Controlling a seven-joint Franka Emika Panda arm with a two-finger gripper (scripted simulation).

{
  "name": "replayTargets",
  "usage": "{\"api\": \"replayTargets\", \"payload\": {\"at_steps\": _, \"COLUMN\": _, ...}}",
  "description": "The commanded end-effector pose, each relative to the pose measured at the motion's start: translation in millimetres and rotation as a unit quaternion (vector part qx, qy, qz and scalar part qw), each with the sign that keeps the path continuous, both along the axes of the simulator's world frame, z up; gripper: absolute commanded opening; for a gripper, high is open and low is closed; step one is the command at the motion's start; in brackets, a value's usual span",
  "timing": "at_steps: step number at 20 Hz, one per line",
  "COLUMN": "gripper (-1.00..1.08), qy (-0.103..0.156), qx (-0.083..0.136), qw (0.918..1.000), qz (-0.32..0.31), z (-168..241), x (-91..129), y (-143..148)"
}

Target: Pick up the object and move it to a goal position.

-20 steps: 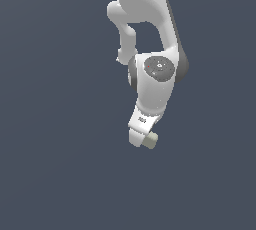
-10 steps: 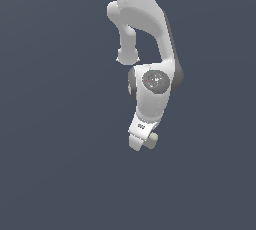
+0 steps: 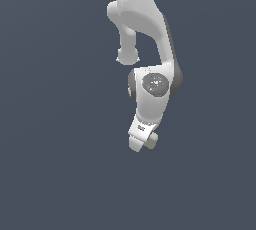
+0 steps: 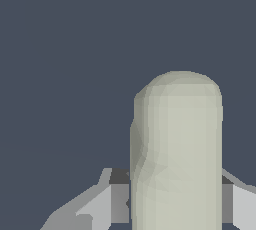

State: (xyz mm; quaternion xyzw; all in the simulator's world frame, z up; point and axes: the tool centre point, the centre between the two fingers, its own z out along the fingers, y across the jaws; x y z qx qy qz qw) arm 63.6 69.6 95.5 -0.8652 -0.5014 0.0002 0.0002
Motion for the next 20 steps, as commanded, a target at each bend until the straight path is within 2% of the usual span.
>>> {"api": "replayTargets", "payload": {"at_steps": 1, "gripper": -1.0, "qy": 0.0, "qx": 0.0, "qw": 1.0, "qz": 0.0, "z": 0.2, "x": 0.2, "y": 0.0}}
{"api": "replayTargets", "payload": {"at_steps": 11, "gripper": -1.0, "qy": 0.0, "qx": 0.0, "qw": 1.0, "qz": 0.0, "z": 2.5, "x": 2.8, "y": -3.7}}
{"api": "replayTargets", "payload": {"at_steps": 20, "gripper": -1.0, "qy": 0.0, "qx": 0.0, "qw": 1.0, "qz": 0.0, "z": 22.9, "x": 25.8, "y": -33.8}}
